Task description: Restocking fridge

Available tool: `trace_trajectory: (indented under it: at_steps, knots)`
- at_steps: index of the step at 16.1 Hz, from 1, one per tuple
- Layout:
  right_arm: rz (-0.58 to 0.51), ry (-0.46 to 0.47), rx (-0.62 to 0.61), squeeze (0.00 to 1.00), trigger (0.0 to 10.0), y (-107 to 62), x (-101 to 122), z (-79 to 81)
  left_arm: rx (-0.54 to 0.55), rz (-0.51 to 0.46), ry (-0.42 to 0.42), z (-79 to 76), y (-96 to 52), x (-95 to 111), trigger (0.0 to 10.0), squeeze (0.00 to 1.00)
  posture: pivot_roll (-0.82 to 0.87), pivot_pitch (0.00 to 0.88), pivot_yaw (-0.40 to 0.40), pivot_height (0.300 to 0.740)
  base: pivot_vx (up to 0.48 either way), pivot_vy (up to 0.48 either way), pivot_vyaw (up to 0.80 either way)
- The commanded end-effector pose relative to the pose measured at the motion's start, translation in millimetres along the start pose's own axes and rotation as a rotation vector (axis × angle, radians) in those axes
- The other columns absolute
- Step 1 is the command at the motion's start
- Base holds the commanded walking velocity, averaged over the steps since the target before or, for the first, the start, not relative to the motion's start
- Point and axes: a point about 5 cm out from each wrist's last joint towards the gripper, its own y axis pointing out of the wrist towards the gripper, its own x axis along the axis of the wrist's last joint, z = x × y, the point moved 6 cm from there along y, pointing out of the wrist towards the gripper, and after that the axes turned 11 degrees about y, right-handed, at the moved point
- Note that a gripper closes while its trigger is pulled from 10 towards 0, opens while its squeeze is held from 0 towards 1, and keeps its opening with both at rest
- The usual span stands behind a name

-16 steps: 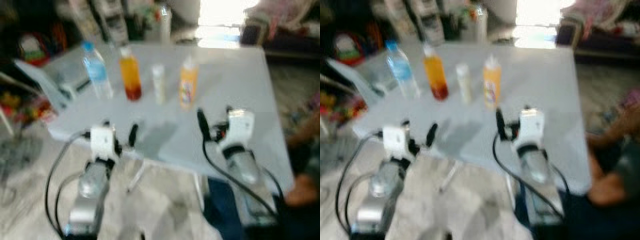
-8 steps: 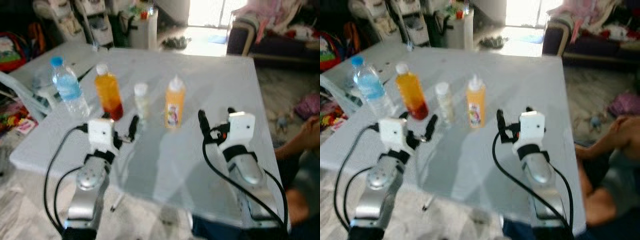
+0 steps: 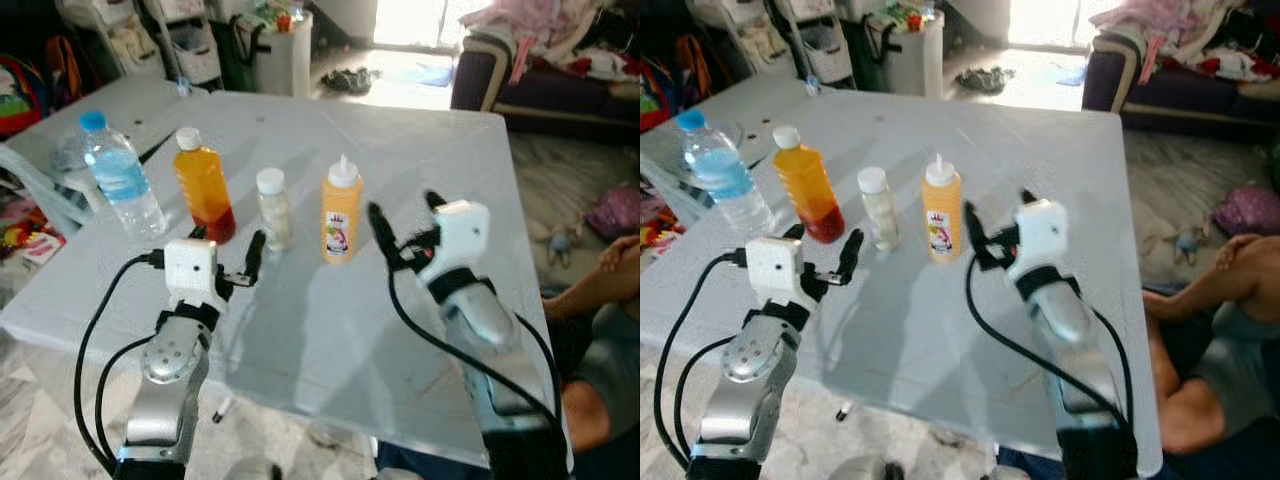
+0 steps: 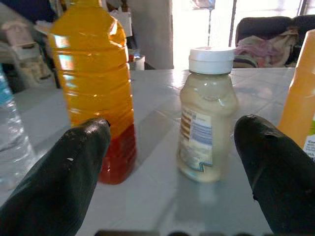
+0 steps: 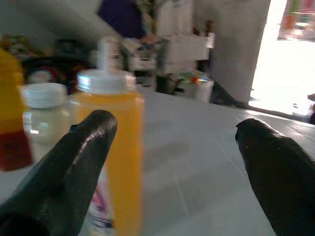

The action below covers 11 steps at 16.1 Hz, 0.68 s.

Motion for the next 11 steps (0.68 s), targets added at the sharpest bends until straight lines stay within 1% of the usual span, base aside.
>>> trace_trajectory:
  at_steps: [1,2,5,7,9,11]
  knots:
    - [0.018,0.010,0.050,0.00,10.0,5.1,-3.3,8.5,0.015,0.001,0.017,5.8,-0.5,1.5,10.0,0.00,0.05,0.029,0.033,0.740,0.000,0.000,0.00]
    - [0.027,0.016,0.107,0.00,10.0,10.8,-2.9,16.4,0.017,0.000,0.020,6.7,0.0,2.6,10.0,0.00,0.06,0.036,0.031,0.740,0.000,0.000,0.00]
    - [0.043,0.014,0.167,0.00,10.0,16.3,-6.0,24.1,0.023,0.002,0.025,8.8,-0.6,3.1,10.0,0.00,0.07,0.037,0.028,0.740,0.000,0.000,0.00]
    - [0.036,0.002,0.175,0.00,10.0,21.6,-4.0,23.1,0.024,0.004,0.027,9.5,-2.0,3.2,10.0,0.00,0.08,0.042,0.030,0.740,0.000,0.000,0.00]
    - [0.016,-0.012,0.169,0.00,10.0,29.4,2.7,18.6,0.025,0.009,0.033,11.5,-3.1,2.5,10.0,0.00,0.09,0.047,0.030,0.740,0.000,0.000,0.00]
    - [0.006,-0.014,0.164,0.00,10.0,32.0,5.8,16.6,0.027,0.013,0.038,13.8,-3.8,1.9,10.0,0.00,0.10,0.049,0.030,0.740,0.000,0.000,0.00]
